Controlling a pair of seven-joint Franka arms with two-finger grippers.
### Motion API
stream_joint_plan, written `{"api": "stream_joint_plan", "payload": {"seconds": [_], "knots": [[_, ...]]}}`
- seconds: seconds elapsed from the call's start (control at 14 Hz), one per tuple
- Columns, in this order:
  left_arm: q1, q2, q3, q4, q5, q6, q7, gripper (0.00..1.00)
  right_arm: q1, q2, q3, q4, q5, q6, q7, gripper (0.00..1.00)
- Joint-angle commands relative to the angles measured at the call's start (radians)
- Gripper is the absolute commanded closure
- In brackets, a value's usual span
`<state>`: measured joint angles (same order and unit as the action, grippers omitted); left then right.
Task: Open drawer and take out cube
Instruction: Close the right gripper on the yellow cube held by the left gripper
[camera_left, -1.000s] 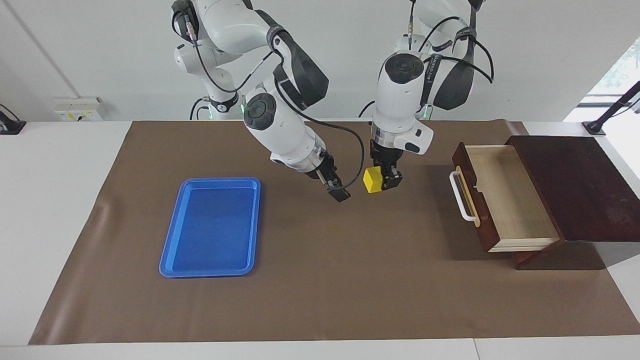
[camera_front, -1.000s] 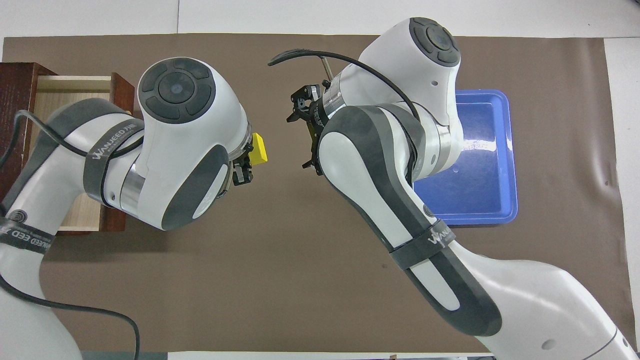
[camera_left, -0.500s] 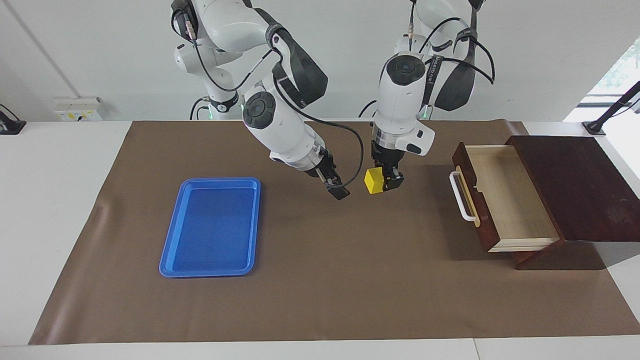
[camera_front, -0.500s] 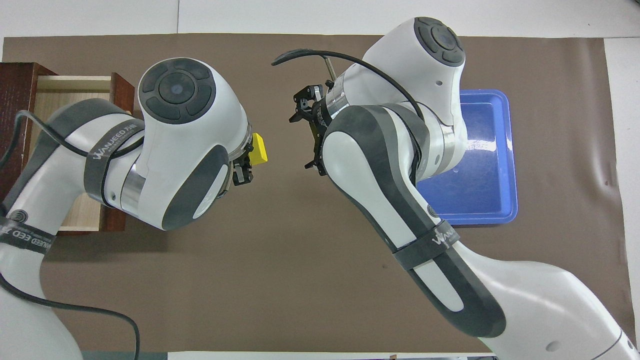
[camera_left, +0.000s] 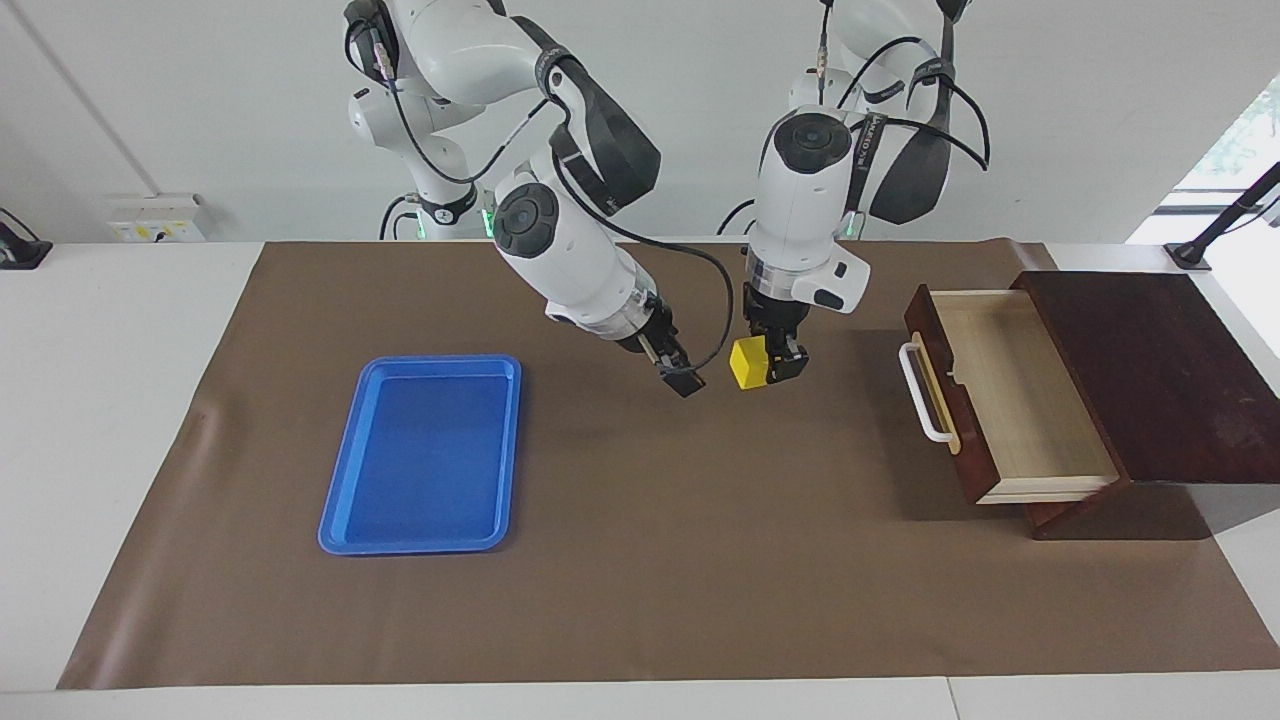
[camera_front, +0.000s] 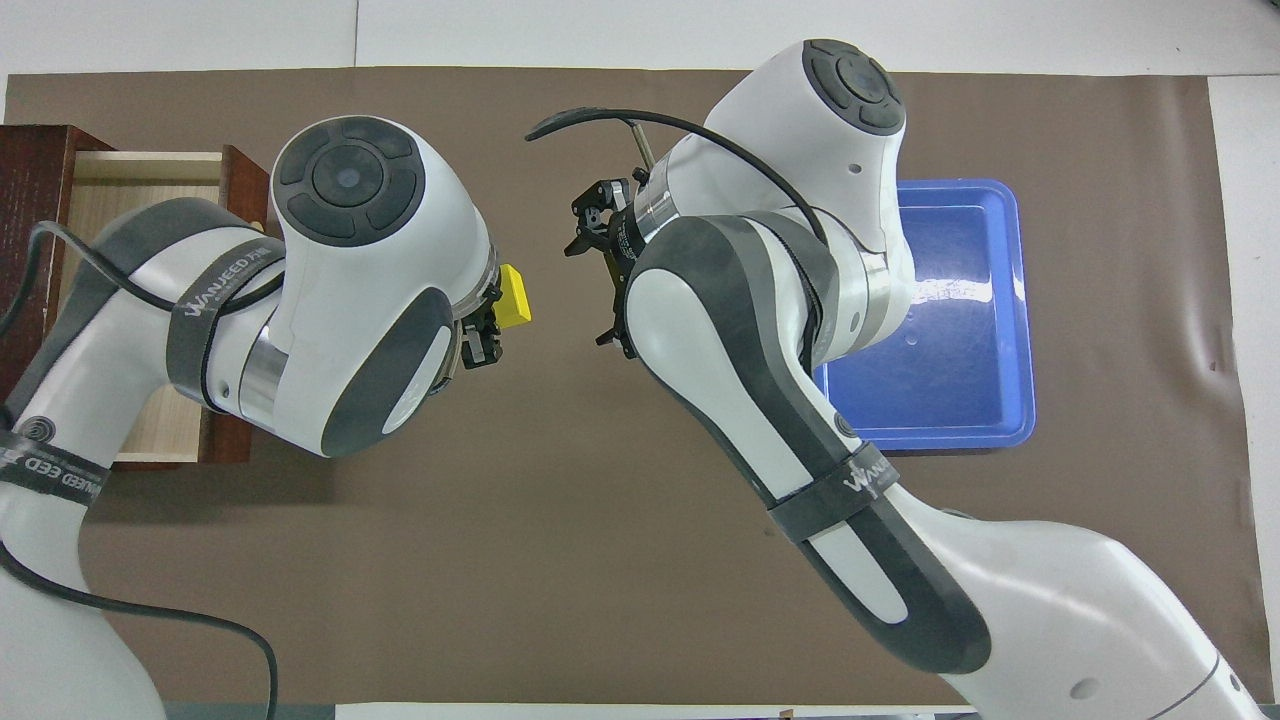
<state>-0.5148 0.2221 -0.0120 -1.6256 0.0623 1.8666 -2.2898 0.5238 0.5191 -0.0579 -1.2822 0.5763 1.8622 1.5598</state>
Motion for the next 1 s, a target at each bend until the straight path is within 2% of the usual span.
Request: {"api": "stream_joint_plan", "payload": {"seconds": [0.0, 0.93], "knots": [[0.005, -0.009, 0.000, -0.017, -0.009, 0.020, 0.001, 1.00, 0.005, 0.059, -0.002, 0.086, 0.002, -0.018, 0.020, 0.03], [0.005, -0.009, 0.000, -0.017, -0.009, 0.029, 0.004, 1.00, 0.047, 0.147, -0.005, 0.212, -0.003, -0.014, 0.088, 0.07]]}}
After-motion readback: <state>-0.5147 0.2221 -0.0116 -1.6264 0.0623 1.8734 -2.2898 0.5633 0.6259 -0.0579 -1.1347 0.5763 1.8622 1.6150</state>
